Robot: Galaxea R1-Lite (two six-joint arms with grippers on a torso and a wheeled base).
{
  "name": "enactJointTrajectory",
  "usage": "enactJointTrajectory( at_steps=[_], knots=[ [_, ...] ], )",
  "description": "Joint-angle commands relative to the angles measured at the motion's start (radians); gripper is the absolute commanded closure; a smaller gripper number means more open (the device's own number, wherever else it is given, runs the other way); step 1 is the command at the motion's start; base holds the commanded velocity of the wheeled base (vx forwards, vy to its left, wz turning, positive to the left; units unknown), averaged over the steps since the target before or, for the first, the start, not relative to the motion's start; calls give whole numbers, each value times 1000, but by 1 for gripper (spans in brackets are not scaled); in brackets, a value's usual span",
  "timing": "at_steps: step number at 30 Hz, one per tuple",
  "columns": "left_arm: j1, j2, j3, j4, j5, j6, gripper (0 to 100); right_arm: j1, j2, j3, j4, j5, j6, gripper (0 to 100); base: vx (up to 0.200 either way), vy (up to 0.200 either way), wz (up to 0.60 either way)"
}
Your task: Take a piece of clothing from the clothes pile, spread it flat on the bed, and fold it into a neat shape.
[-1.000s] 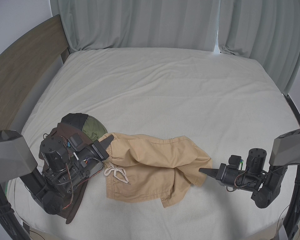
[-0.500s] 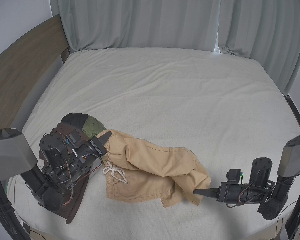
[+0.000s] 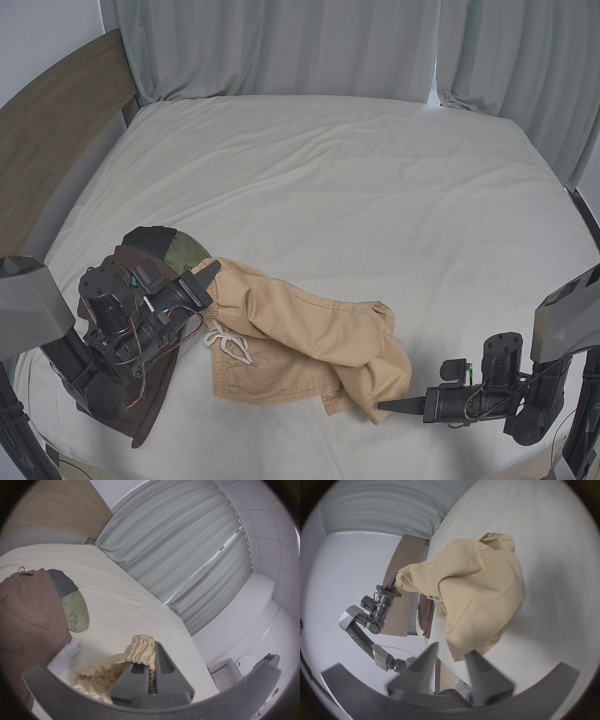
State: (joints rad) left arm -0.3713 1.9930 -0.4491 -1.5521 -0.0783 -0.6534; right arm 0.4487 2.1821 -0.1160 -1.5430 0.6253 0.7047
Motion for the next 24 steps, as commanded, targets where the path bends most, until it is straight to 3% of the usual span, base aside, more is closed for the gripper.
enactJointTrajectory(
  at_steps=[1, 9, 17, 24],
  knots=[
    [0, 0, 0, 0, 0, 0, 100, -2, 25, -4, -2, -4, -1, 0, 0, 0, 0],
    [-5, 0, 3, 0, 0, 0, 100, -85, 50, -73, -2, -7, 1, 0, 0, 0, 0],
    [-5, -3, 4, -2, 0, 0, 100, -93, 90, -116, -2, -15, 10, 0, 0, 0, 0],
    [-6, -2, 1, -2, 0, 0, 100, -81, -13, -116, -2, -15, 64, 0, 0, 0, 0]
  ],
)
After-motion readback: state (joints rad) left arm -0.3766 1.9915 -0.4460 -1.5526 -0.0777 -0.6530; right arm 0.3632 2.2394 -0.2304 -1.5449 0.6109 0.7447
